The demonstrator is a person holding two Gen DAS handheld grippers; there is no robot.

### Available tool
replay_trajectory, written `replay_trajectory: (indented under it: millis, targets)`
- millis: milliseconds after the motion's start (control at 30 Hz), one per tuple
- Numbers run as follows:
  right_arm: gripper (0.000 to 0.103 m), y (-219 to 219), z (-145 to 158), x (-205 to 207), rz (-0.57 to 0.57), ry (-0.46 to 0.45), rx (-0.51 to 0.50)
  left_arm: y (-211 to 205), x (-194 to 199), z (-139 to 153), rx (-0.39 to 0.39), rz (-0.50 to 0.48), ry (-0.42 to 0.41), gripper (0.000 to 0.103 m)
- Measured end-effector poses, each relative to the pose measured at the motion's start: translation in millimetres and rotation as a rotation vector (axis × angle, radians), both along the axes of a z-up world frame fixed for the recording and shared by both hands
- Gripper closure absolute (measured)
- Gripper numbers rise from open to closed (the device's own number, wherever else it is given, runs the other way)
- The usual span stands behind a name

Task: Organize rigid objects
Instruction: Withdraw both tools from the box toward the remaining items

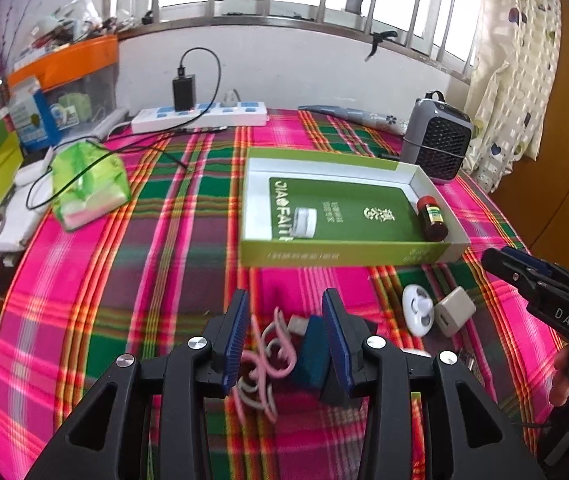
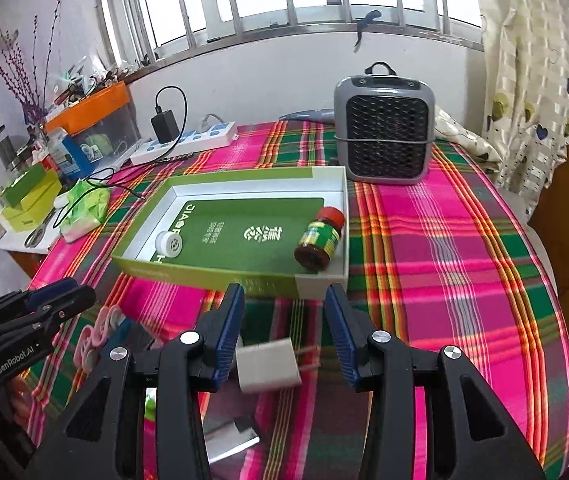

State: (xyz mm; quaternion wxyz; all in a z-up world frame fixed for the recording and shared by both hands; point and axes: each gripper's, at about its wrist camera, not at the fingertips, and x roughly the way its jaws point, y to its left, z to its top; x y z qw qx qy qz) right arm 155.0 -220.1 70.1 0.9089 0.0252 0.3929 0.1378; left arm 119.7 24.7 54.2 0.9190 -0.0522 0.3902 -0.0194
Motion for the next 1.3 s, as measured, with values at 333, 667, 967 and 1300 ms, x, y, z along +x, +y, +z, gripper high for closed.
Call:
replay_trajectory:
  millis: [333, 667, 967, 1300]
  targets:
    - [0.059, -6, -12, -25, -0.007, 0.018, 0.016, 25, -31, -10, -0.029, 0.028, 0.005, 0.066]
    - [0.057, -6, -21, -46, 0.001, 0.03, 0.022, 26, -48, -25, -0.036, 0.005, 0.037, 0.066]
    - [0.049, 0, -26, -64, 0.033, 0.037, 0.001, 15, -50, -36, -0.021, -0.03, 0.063, 0.065]
    - [0.049, 27, -37, -76, 0.047, 0.075, -0.056, 18, -45, -42, -0.009, -0.008, 0.074, 0.065]
